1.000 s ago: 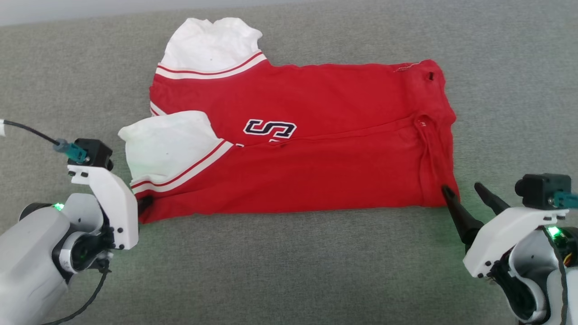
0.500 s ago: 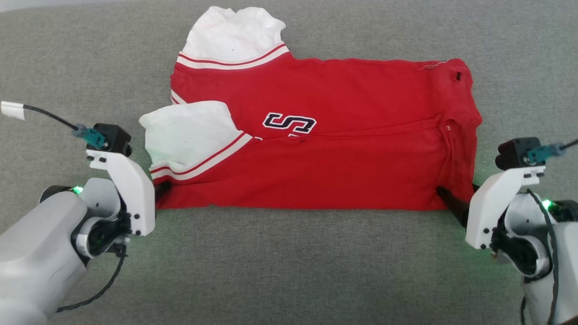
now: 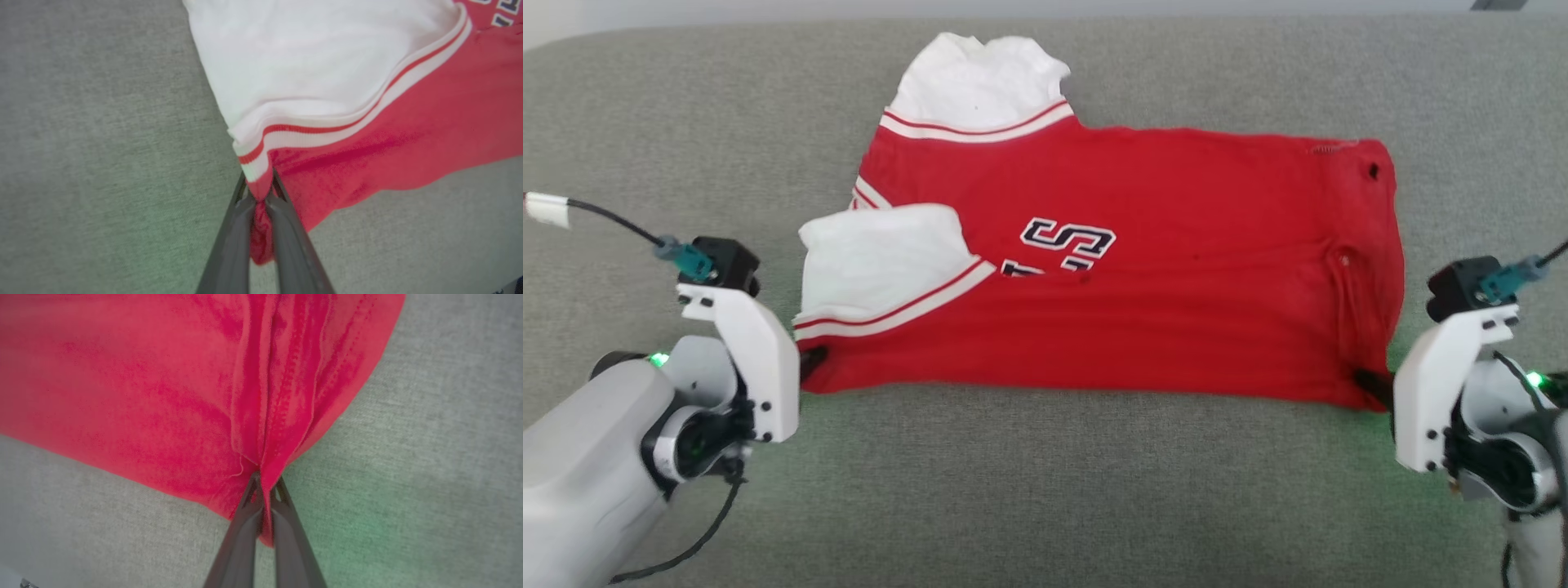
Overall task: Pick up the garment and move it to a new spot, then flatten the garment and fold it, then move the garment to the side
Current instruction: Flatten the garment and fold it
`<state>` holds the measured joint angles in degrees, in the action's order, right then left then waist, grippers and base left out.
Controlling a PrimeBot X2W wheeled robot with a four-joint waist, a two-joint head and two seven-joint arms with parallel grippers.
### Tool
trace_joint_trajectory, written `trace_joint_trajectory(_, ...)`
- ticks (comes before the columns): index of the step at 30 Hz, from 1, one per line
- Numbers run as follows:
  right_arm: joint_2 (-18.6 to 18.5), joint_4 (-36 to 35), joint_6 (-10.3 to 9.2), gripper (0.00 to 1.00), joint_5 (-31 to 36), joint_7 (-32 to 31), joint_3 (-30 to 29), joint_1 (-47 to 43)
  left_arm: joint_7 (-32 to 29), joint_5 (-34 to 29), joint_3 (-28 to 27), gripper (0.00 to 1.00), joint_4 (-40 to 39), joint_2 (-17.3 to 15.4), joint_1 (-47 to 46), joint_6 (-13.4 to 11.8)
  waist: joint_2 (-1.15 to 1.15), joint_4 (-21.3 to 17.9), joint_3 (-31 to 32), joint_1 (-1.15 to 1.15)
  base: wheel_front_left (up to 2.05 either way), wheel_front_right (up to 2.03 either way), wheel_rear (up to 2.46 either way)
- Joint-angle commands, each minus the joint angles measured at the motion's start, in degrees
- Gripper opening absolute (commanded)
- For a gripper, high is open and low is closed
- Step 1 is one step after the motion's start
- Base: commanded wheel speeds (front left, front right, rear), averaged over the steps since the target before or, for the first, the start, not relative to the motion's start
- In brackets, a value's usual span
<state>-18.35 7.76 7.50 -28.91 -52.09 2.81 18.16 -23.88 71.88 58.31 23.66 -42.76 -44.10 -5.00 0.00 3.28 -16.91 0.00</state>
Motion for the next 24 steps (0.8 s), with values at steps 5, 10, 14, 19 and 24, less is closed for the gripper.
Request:
trace_joint_trajectory(5, -1.4, -6.78, -0.01, 0.0, -2.64, -5.46, -3.38, -4.97, -1.08, 1.04, -0.63, 0.0, -7.89, -5.26, 3.47, -4.83, 0.0, 1.51, 1.89, 0.0, 0.0, 0.0, 0.0)
trace_joint_trajectory(10, -2.17, -12.74, -0.01, 0.0, -3.17, -9.8, -5.24, -8.62, -0.86, 1.67, -0.93, 0.0, -15.3, -8.67, 6.3, -8.48, 0.0, 2.25, 2.43, 0.0, 0.0, 0.0, 0.0)
trace_joint_trajectory(14, -1.19, -18.0, -0.01, 0.0, -2.95, -14.68, -7.64, -12.6, -0.57, 2.39, -0.74, 0.0, -22.61, -11.51, 10.03, -12.35, 0.0, 2.73, 2.59, 0.0, 0.0, 0.0, 0.0)
trace_joint_trajectory(19, 1.24, -21.17, -0.01, 0.0, -1.58, -16.91, -10.22, -16.12, 0.49, 3.76, -0.01, 0.0, -27.46, -12.95, 14.4, -15.28, 0.0, 2.93, 2.18, 0.0, 0.0, 0.0, 0.0)
trace_joint_trajectory(24, 4.49, -18.17, -0.01, 0.95, -1.01, -15.12, -11.09, -16.44, 1.8, 3.44, 0.63, 0.47, -24.67, -11.43, 15.67, -14.35, 0.0, 2.46, 1.98, 0.0, 0.0, 0.0, 0.0)
